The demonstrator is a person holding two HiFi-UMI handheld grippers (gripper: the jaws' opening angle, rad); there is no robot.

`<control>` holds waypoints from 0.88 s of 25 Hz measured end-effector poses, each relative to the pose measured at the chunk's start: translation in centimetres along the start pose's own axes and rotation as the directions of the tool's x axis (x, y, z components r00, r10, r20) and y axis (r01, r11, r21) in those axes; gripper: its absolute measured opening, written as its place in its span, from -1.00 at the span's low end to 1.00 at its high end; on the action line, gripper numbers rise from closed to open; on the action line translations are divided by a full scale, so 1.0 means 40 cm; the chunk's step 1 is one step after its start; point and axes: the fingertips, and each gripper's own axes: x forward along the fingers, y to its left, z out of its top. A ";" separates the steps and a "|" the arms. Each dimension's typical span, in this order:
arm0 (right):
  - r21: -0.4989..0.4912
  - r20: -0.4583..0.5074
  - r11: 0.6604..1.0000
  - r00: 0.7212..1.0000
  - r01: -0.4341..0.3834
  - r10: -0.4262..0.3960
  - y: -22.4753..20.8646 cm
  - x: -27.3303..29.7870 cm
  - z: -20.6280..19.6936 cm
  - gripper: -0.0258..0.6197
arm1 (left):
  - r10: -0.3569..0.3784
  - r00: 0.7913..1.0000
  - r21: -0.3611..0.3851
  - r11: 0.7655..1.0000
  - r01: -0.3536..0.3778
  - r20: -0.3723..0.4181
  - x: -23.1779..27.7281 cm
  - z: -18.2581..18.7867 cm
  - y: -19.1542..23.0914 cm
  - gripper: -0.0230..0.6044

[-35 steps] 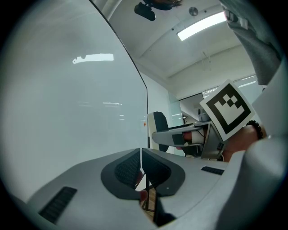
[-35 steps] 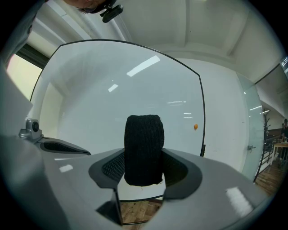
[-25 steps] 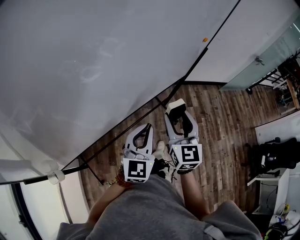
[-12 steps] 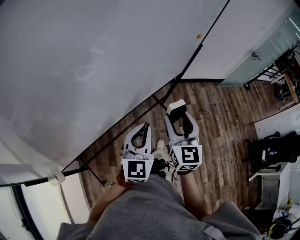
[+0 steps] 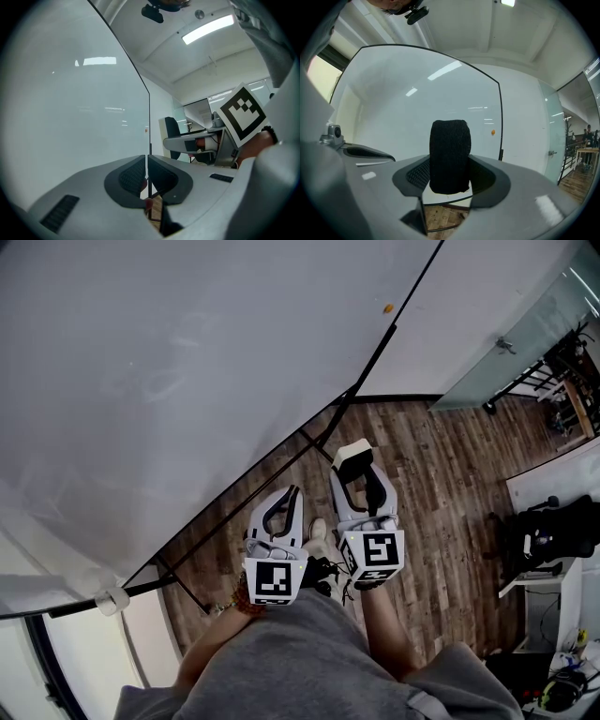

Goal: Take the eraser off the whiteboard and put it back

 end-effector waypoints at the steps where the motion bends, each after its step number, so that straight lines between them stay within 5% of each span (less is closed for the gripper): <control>1: 0.000 0.001 1.000 1.000 -0.002 0.002 0.004 0.003 0.001 -0.18 | 0.003 1.000 -0.001 1.000 -0.003 -0.001 -0.001 -0.001 0.005 -0.90; 22: -0.004 0.014 0.999 0.999 -0.047 0.047 0.000 0.062 0.010 -0.18 | 0.049 0.999 0.003 0.999 -0.049 0.000 0.027 0.001 0.039 -0.90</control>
